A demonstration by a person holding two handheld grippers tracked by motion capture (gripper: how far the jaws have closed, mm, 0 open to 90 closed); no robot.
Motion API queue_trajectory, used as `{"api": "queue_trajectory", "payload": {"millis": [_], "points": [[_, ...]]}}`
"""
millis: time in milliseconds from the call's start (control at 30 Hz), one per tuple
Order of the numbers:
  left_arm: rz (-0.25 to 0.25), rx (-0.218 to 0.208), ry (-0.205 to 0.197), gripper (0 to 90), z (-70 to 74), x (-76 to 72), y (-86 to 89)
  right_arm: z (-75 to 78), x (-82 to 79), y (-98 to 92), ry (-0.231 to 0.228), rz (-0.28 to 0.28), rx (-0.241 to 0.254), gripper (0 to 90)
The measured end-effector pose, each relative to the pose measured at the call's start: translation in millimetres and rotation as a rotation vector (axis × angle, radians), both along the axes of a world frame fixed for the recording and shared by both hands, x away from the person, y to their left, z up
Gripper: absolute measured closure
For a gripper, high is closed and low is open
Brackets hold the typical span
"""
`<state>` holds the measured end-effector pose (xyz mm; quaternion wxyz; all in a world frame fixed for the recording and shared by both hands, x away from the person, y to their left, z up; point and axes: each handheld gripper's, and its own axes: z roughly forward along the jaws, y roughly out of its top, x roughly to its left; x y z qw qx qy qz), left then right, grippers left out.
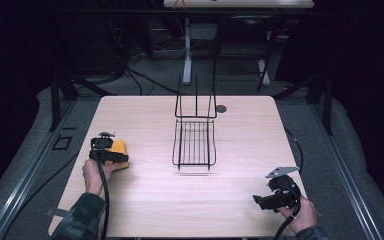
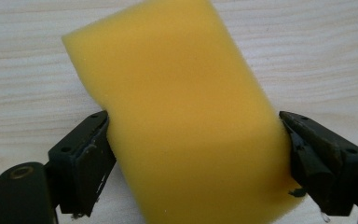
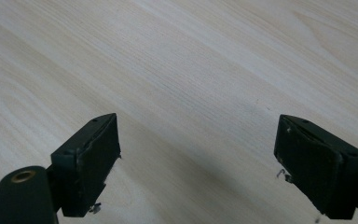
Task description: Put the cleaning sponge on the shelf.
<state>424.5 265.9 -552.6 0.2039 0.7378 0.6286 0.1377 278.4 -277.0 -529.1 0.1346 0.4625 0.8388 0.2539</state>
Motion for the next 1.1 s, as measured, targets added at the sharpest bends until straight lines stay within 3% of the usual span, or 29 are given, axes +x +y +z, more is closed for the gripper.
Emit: {"api": "queue_trajectory", "payload": {"millis": [533, 800, 1100], "points": [[-0.030, 0.000, -0.016, 22.4, 4.2, -3.7, 1.1, 0.5, -0.1, 0.5, -0.002, 0.003, -0.003, 13.7], [-0.049, -0.021, -0.057, 22.4, 20.6, -9.8, 6.7, 0.4, 0.3, 0.4, -0.002, 0.006, -0.004, 13.7], [-0.094, -0.051, -0.068, 22.4, 31.2, -17.0, 12.7, 0.7, 0.7, 0.6, -0.005, 0.012, -0.009, 13.8]]}}
